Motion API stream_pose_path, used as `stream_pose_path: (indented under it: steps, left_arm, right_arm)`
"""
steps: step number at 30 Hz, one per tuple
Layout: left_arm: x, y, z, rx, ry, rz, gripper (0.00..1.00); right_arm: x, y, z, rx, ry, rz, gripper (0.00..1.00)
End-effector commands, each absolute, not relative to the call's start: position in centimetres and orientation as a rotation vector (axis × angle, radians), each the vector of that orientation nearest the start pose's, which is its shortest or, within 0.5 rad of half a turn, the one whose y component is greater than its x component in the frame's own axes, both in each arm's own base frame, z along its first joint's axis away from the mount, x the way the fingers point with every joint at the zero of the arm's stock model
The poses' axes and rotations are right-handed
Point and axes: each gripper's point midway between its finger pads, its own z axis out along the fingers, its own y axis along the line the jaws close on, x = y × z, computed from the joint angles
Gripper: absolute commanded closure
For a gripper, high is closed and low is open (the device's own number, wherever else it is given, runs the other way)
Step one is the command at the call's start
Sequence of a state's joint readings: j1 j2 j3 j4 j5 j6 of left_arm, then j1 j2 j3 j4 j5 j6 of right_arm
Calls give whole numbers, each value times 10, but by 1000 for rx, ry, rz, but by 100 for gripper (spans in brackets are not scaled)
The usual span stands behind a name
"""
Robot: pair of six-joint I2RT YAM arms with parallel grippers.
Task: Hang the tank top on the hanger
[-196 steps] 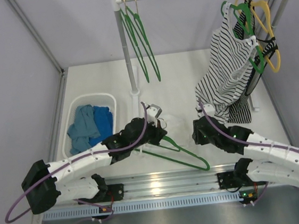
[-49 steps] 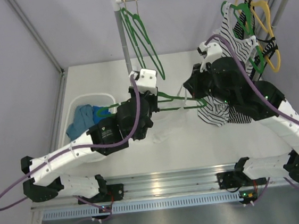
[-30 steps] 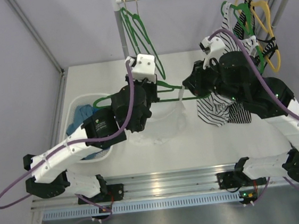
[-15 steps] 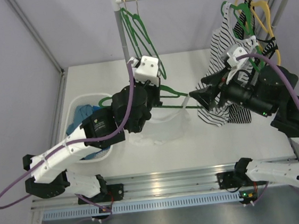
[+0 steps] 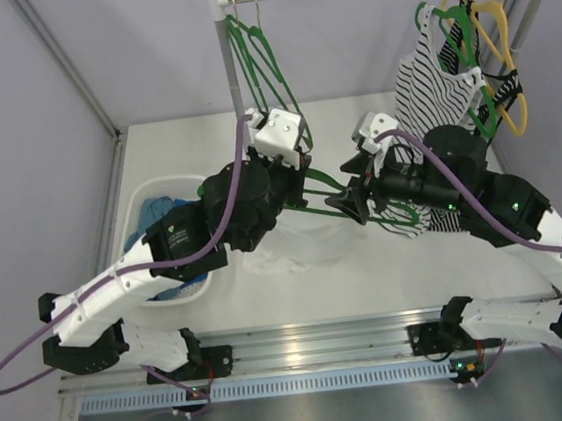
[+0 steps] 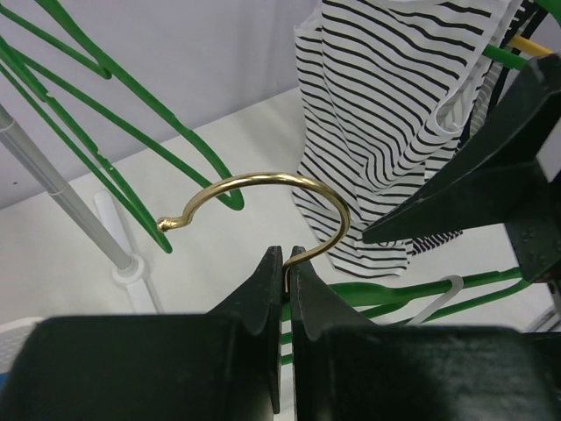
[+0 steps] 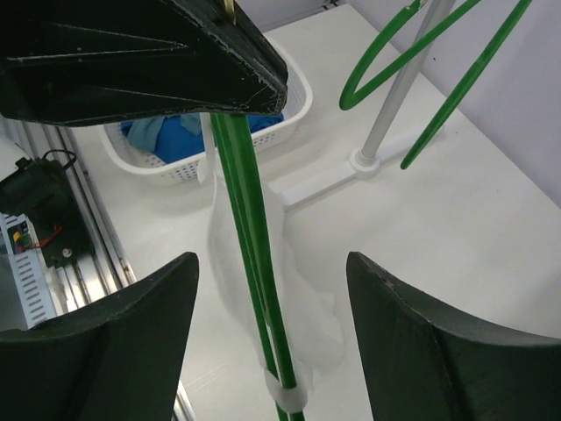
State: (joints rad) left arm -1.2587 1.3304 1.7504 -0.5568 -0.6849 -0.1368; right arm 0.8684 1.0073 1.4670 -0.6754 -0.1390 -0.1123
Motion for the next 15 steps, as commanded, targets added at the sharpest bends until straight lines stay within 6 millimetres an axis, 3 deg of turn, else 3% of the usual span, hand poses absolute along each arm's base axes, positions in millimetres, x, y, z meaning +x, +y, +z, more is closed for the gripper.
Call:
stream_pose_path:
  steps: [1,10,11,15]
  left_arm:
    - [202,-302,488,403,1585,-569,100]
    - [199,-300,489,417,1576,-579,100]
    - [198,-300,490,416,1574,-583,100]
    - [198,-299,491,421,1565,-585,100]
  right_arm:
    - [183,259,418,-975,1483,695,32]
    - [185,267,409,-969,1493,723,55]
    - [185,268,409,-968,1490,726,65]
    - [181,269,406,-962,1491,762,83]
